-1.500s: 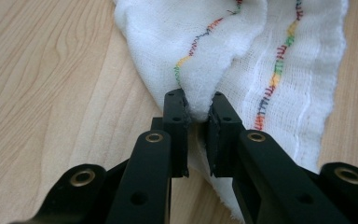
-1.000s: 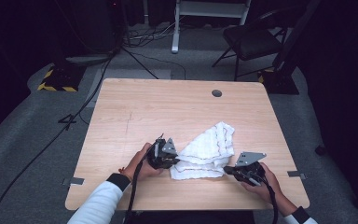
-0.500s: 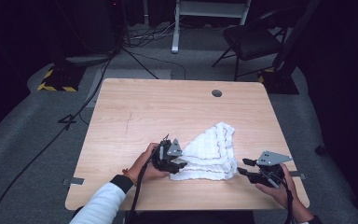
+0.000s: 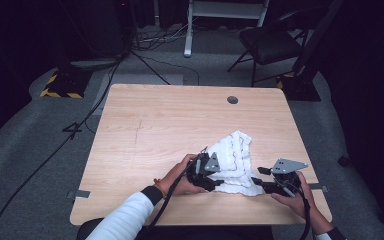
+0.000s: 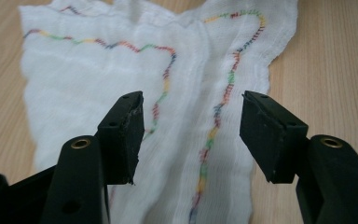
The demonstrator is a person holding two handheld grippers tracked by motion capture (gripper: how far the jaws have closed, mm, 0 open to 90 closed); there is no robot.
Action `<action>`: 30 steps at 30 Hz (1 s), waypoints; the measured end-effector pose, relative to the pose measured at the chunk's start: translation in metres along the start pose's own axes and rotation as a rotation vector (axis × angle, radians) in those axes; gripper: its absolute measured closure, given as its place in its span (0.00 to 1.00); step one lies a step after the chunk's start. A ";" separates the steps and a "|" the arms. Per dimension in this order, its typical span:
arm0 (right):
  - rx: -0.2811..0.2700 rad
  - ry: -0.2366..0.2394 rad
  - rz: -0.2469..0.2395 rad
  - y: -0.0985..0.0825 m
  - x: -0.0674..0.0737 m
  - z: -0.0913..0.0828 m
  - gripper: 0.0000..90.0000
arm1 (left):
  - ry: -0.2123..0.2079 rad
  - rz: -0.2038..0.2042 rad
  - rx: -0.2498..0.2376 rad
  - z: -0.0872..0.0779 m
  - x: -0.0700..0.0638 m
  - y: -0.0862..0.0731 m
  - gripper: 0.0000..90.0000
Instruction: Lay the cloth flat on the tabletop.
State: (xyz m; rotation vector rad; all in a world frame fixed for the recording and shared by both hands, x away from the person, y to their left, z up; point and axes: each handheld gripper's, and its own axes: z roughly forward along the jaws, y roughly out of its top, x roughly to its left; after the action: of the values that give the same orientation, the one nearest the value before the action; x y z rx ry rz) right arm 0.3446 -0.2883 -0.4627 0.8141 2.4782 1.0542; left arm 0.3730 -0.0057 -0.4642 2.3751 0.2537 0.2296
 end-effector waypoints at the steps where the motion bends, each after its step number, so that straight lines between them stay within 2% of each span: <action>1: 0.021 -0.003 -0.008 -0.002 -0.001 0.004 0.60 | -0.013 0.006 0.010 0.007 -0.002 0.003 0.45; 2: 0.041 -0.007 -0.010 -0.004 -0.002 0.007 0.61 | -0.014 0.016 0.019 0.011 -0.002 0.005 0.46; 6: 0.084 0.002 -0.005 -0.012 -0.006 0.015 0.63 | -0.037 -0.010 0.018 0.028 0.001 0.015 0.54; 8: 0.098 0.005 -0.015 -0.014 -0.007 0.017 0.64 | -0.046 -0.003 0.028 0.035 0.003 0.018 0.62; 10: 0.108 0.004 -0.018 -0.015 -0.006 0.019 0.64 | -0.034 0.013 0.053 0.040 0.003 0.019 0.66; 11: 0.105 0.002 -0.021 -0.015 -0.006 0.019 0.63 | -0.037 0.021 0.059 0.042 0.003 0.019 0.72; 13: 0.104 0.004 -0.017 -0.015 -0.006 0.019 0.63 | -0.034 0.036 0.067 0.045 0.003 0.018 0.75; 16: 0.098 0.006 -0.008 -0.017 -0.007 0.019 0.63 | -0.043 0.040 0.054 0.041 0.007 0.017 0.89; 19: 0.096 0.003 -0.007 -0.017 -0.007 0.019 0.63 | -0.046 0.053 0.036 0.036 0.009 0.017 0.96; 22: 0.097 0.002 -0.002 -0.017 -0.007 0.019 0.62 | -0.058 0.042 0.004 0.028 0.014 0.017 0.97; 23: 0.095 0.003 0.000 -0.017 -0.007 0.019 0.62 | -0.046 0.039 0.003 0.025 0.015 0.018 0.98; 27: 0.098 0.001 0.001 -0.018 -0.008 0.019 0.62 | -0.014 0.004 -0.049 0.006 0.026 0.017 0.98; 28: 0.097 0.002 0.004 -0.018 -0.008 0.019 0.61 | -0.013 -0.008 -0.066 0.000 0.030 0.015 0.99; 30: 0.097 0.001 0.002 -0.018 -0.008 0.019 0.61 | -0.011 -0.013 -0.067 -0.002 0.032 0.014 0.99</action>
State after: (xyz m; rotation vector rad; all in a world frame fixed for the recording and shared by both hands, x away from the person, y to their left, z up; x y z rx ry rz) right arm 0.3536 -0.2932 -0.4879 0.8454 2.5465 0.9412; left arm 0.4045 -0.0064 -0.4502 2.3067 0.2523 0.2155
